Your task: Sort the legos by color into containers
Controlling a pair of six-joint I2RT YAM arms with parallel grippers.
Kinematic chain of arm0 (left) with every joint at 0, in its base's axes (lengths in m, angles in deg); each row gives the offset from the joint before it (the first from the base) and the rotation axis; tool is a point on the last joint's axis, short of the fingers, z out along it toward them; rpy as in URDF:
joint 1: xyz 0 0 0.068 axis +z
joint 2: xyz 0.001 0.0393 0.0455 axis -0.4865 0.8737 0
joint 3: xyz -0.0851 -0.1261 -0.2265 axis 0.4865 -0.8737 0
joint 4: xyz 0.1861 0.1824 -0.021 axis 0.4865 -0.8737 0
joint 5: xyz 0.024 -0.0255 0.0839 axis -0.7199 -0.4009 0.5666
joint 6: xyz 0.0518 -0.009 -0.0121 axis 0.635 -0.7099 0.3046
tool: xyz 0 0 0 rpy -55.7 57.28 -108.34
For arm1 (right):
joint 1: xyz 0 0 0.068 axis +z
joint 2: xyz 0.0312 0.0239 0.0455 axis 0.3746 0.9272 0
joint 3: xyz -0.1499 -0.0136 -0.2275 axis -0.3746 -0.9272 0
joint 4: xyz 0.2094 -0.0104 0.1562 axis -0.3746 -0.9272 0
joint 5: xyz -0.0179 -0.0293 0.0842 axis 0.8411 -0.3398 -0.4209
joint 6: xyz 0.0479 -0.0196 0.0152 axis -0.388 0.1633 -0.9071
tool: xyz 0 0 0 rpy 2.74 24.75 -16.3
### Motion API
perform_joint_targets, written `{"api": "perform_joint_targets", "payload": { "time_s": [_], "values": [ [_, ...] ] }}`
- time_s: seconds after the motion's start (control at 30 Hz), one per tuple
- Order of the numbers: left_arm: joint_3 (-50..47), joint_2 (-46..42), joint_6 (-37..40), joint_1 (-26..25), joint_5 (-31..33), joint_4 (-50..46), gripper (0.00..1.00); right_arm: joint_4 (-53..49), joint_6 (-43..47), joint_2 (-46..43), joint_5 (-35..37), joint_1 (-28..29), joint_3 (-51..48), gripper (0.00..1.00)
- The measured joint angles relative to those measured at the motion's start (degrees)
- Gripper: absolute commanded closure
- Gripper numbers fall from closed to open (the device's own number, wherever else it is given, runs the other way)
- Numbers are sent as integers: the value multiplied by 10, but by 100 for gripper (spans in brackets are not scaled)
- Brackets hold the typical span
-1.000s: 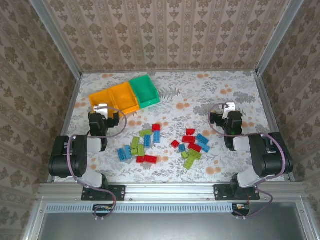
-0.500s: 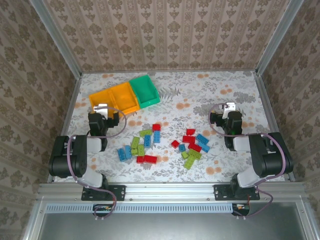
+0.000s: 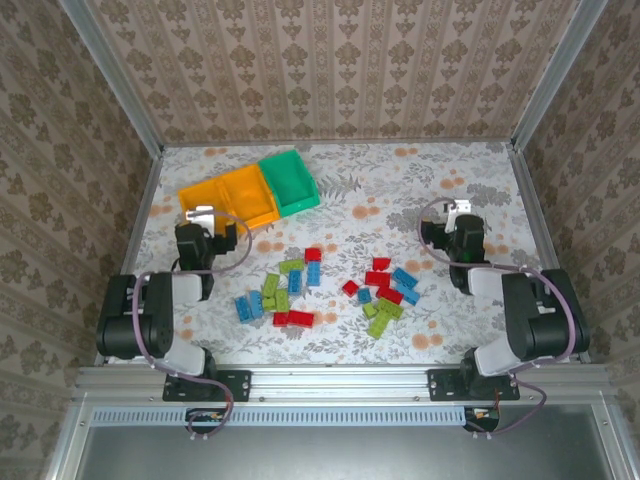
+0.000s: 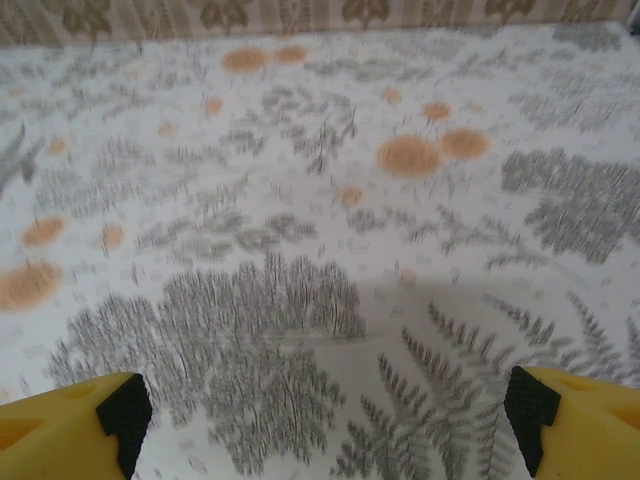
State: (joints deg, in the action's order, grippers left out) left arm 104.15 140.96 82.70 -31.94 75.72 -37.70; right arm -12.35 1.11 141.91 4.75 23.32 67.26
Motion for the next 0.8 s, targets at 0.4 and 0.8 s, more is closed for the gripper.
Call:
{"api": "perform_joint_targets", "payload": {
  "time_s": [0.4, 0.8],
  "values": [
    [290, -78, -180, -21, 44, -419, 0, -321, -147, -42, -44, 5, 164, 6],
    [430, 144, -223, -32, -52, -600, 12, -464, -191, -79, -83, 82, 161, 7]
  ]
}}
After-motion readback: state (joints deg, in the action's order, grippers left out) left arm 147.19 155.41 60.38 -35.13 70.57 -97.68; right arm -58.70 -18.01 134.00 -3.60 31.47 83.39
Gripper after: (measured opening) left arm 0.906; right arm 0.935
